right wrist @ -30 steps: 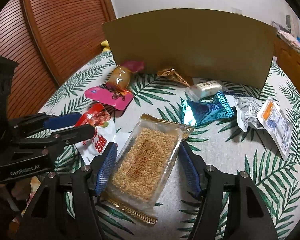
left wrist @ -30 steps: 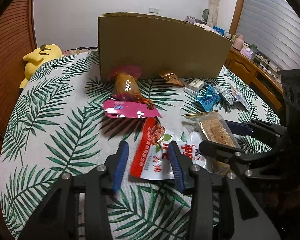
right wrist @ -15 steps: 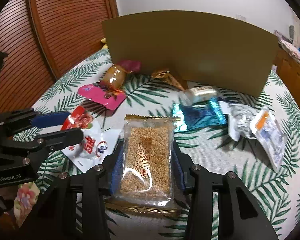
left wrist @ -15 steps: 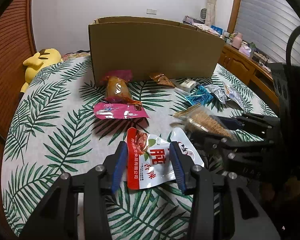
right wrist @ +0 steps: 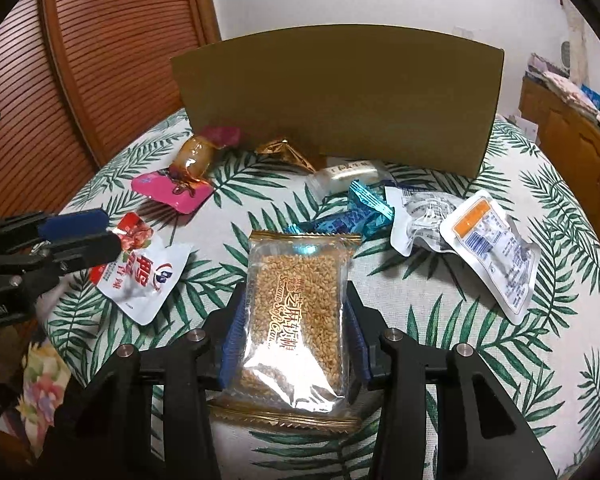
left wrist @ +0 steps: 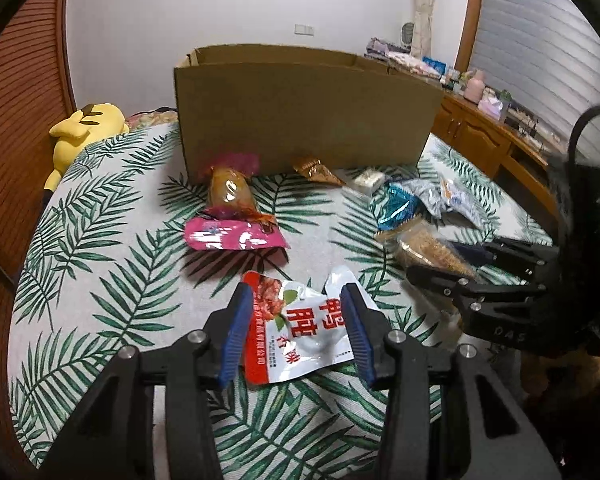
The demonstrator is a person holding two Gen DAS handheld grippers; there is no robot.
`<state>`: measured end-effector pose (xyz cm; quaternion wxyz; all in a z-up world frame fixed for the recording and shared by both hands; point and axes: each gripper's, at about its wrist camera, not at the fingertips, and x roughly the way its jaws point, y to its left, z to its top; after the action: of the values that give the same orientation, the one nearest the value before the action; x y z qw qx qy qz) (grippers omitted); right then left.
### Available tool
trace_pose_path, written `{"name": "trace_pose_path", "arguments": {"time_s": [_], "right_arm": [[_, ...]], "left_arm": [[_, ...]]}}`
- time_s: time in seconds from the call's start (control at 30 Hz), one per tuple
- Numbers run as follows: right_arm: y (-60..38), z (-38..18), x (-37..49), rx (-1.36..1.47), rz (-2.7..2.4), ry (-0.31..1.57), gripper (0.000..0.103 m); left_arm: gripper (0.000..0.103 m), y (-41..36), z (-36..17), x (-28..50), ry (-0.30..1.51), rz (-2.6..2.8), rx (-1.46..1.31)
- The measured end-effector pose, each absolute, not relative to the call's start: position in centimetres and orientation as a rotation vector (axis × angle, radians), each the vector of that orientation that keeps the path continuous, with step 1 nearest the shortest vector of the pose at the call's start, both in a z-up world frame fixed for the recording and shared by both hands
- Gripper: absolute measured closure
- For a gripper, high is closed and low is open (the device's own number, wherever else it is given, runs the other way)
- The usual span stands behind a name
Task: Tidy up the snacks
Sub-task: 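Close the right tool on the sesame bar while the left tool grasps the duck pouch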
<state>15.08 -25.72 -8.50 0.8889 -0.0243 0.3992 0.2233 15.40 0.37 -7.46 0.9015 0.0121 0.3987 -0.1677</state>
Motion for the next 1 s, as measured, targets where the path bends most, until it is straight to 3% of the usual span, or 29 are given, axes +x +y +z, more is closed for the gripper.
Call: {"name": "trace_pose_path", "arguments": {"time_s": [0.4, 0.47, 0.5, 0.53, 1.0], "right_arm": [[-25.6, -8.9, 14.8, -0.072, 0.468, 0.809, 0.057], [-25.5, -8.9, 14.7, -0.074, 0.466, 0.805, 0.057], [-25.4, -8.9, 14.7, -0.075, 0.465, 0.803, 0.057], [-25.4, -9.0, 14.6, -0.077, 0.464, 0.8, 0.056], [-25.5, -9.1, 14.6, -0.072, 0.468, 0.793, 0.056]], "left_arm": [[0.052, -1.2, -9.5, 16.1, 0.823, -0.312, 0.115], [0.048, -1.4, -9.6, 16.1, 0.809, -0.3, 0.135], [0.039, -1.5, -9.7, 16.2, 0.812, -0.291, 0.143], [0.035, -1.5, -10.1, 16.5, 0.831, -0.281, 0.149], [0.033, -1.1, -10.3, 16.8, 0.846, -0.318, 0.129]]}}
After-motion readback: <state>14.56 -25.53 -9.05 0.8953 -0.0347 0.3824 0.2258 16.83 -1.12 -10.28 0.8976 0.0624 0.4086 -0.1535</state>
